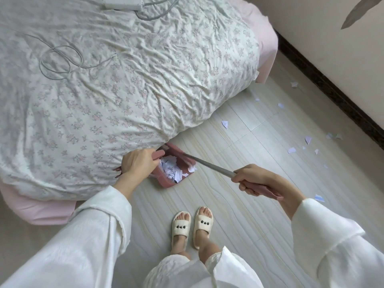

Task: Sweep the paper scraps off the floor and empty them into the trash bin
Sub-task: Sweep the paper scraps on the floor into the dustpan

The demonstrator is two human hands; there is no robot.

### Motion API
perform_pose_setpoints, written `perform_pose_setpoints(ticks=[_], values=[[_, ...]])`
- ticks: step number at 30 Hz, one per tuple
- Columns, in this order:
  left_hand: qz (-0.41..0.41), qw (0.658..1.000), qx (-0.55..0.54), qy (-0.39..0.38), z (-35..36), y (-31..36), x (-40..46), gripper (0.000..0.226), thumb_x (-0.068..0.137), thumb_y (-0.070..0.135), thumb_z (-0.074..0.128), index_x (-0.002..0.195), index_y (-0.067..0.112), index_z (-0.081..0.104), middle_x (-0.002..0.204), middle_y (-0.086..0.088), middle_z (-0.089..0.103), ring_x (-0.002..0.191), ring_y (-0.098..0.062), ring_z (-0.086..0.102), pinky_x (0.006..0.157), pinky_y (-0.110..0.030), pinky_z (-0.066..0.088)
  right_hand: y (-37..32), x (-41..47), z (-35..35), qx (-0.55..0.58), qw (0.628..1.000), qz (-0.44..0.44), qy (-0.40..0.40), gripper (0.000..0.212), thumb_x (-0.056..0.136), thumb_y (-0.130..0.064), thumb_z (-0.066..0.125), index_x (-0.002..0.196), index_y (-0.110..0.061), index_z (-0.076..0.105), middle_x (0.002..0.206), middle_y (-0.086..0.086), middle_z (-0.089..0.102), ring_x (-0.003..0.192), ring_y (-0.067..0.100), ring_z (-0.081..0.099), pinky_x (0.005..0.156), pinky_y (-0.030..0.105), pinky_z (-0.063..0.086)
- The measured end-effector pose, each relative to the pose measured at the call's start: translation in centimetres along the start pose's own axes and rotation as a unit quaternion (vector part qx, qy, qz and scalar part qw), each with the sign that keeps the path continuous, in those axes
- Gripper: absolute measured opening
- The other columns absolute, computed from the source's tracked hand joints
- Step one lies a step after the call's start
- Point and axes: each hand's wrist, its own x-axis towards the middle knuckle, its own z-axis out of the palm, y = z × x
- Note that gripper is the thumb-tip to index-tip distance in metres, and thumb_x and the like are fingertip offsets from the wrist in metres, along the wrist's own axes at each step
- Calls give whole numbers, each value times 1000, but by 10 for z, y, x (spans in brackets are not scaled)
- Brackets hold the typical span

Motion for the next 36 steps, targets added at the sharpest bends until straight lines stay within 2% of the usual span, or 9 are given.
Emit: perform_pose_setpoints(ticks=[4, 8, 11, 16, 18, 21, 26, 32, 36], values=[[13, 1000, -8, -16, -5, -10, -8, 30, 82, 45, 51, 65, 22, 58, 75, -7, 67, 63, -24, 48, 60, -27, 34, 7, -9, 11, 44, 998, 11, 50, 1, 85, -5, 53, 85, -4, 52, 57, 9, 52, 35, 13, 44, 36, 17, 34], [50, 997, 11, -57, -9, -12, -17, 26, 79, 41, 55, 62, 23, 55, 75, -5, 66, 64, -23, 45, 60, -27, 32, 16, -8, 35, 88, 991, 14, 104, 20, 85, 2, 49, 67, -7, 44, 54, 10, 48, 29, 14, 42, 33, 14, 33], [76, 994, 25, -68, -9, -12, -20, 26, 80, 40, 56, 60, 24, 53, 76, -4, 66, 66, -23, 46, 60, -27, 31, 27, -1, 60, 125, 984, 30, 120, 19, 87, 4, 47, 70, -4, 46, 55, 9, 46, 28, 14, 40, 32, 15, 34], [109, 992, 33, -53, -2, -7, -17, 26, 82, 40, 52, 62, 24, 53, 79, -6, 68, 76, -29, 59, 61, -28, 33, 43, 6, 91, 215, 972, 69, 67, 9, 90, -4, 51, 82, -2, 49, 52, 8, 50, 31, 12, 43, 34, 16, 34], [118, 991, 41, -44, 0, -6, -15, 22, 83, 42, 52, 72, 25, 61, 83, -6, 68, 81, -29, 62, 62, -28, 34, 47, 2, 82, 286, 955, 80, 21, 16, 94, -11, 49, 79, -7, 47, 46, 2, 50, 29, 8, 41, 30, 14, 31], [132, 989, 52, -30, 1, -7, -15, 22, 85, 41, 51, 79, 25, 64, 85, -7, 69, 83, -29, 62, 63, -28, 34, 48, -12, 59, 367, 927, 81, -20, 25, 97, -16, 43, 73, -12, 40, 43, -3, 45, 27, 6, 39, 26, 12, 28], [146, 988, 54, -17, 1, -13, -17, 19, 84, 40, 53, 80, 25, 65, 82, -6, 69, 81, -27, 63, 61, -27, 34, 48, -28, 60, 292, 954, 59, 32, 22, 95, -14, 49, 75, -8, 46, 47, 2, 51, 30, 8, 43, 29, 15, 33], [171, 983, 60, -11, 4, -15, -23, 19, 84, 40, 54, 78, 25, 64, 80, -5, 68, 80, -28, 62, 62, -28, 34, 54, -30, 79, 223, 966, 54, 121, 13, 87, -7, 55, 75, -8, 51, 53, 6, 53, 35, 12, 44, 37, 17, 35], [198, 979, 55, -3, 5, 12, -24, 21, 85, 42, 53, 81, 24, 63, 79, -5, 68, 78, -27, 63, 61, -28, 33, 61, -33, 84, 261, 957, 65, 111, 10, 88, -6, 53, 79, -6, 51, 54, 7, 52, 33, 11, 44, 35, 16, 34]])
